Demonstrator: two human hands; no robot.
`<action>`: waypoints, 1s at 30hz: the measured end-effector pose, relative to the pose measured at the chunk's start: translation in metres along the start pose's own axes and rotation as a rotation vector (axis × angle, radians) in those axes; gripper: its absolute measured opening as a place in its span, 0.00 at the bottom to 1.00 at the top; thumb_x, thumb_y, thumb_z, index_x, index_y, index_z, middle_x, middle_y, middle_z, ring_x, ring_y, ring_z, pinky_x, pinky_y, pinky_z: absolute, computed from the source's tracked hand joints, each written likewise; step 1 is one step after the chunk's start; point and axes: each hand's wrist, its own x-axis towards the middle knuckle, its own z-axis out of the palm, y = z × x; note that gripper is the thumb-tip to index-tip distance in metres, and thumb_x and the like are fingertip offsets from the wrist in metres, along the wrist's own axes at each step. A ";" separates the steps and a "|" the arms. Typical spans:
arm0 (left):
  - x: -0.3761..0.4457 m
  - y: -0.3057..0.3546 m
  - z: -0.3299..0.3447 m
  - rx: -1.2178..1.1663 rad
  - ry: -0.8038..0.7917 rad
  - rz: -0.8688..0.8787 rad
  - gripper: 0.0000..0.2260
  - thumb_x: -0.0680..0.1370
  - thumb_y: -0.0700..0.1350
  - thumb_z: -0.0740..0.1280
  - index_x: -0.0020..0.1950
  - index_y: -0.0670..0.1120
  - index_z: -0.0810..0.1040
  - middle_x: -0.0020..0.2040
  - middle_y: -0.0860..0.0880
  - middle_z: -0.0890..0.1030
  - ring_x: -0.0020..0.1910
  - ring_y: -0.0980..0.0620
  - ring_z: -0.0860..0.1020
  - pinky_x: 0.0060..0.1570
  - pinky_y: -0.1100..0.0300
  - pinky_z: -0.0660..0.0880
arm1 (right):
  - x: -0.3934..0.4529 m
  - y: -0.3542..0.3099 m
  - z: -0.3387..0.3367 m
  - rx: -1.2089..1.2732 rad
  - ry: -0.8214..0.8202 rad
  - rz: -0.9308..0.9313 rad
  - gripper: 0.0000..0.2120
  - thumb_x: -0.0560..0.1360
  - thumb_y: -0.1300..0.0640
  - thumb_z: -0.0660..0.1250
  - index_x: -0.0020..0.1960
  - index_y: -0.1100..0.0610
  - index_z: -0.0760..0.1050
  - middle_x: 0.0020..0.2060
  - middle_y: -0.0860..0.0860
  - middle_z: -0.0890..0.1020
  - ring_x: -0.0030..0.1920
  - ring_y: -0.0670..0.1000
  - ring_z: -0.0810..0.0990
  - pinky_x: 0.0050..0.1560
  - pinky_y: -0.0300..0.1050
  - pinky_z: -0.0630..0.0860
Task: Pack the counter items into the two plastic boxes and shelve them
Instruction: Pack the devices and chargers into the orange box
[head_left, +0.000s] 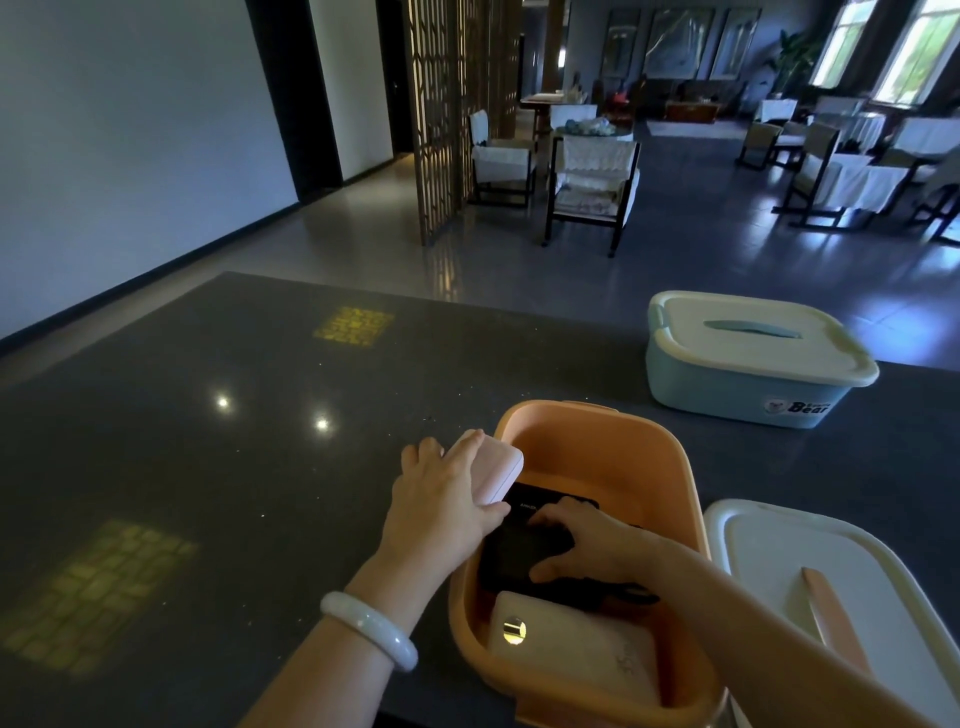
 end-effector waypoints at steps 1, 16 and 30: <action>0.001 0.001 -0.001 -0.011 -0.010 -0.005 0.39 0.71 0.61 0.71 0.76 0.58 0.55 0.64 0.50 0.66 0.64 0.51 0.64 0.58 0.56 0.71 | -0.002 -0.003 -0.003 0.053 0.040 -0.007 0.23 0.72 0.40 0.69 0.64 0.41 0.69 0.58 0.40 0.72 0.58 0.41 0.72 0.58 0.41 0.71; 0.020 0.032 0.004 -0.276 -0.161 -0.085 0.29 0.78 0.59 0.63 0.75 0.53 0.59 0.66 0.48 0.66 0.67 0.48 0.66 0.56 0.60 0.64 | -0.030 -0.034 -0.022 1.225 0.181 -0.065 0.15 0.81 0.53 0.61 0.63 0.59 0.75 0.56 0.58 0.82 0.56 0.59 0.81 0.56 0.57 0.79; 0.036 0.023 0.002 -0.921 -0.295 -0.349 0.08 0.79 0.49 0.66 0.51 0.48 0.82 0.45 0.44 0.84 0.45 0.45 0.83 0.45 0.46 0.82 | -0.032 -0.032 -0.046 0.642 0.211 0.050 0.15 0.79 0.48 0.63 0.63 0.52 0.75 0.55 0.49 0.82 0.56 0.51 0.80 0.62 0.52 0.75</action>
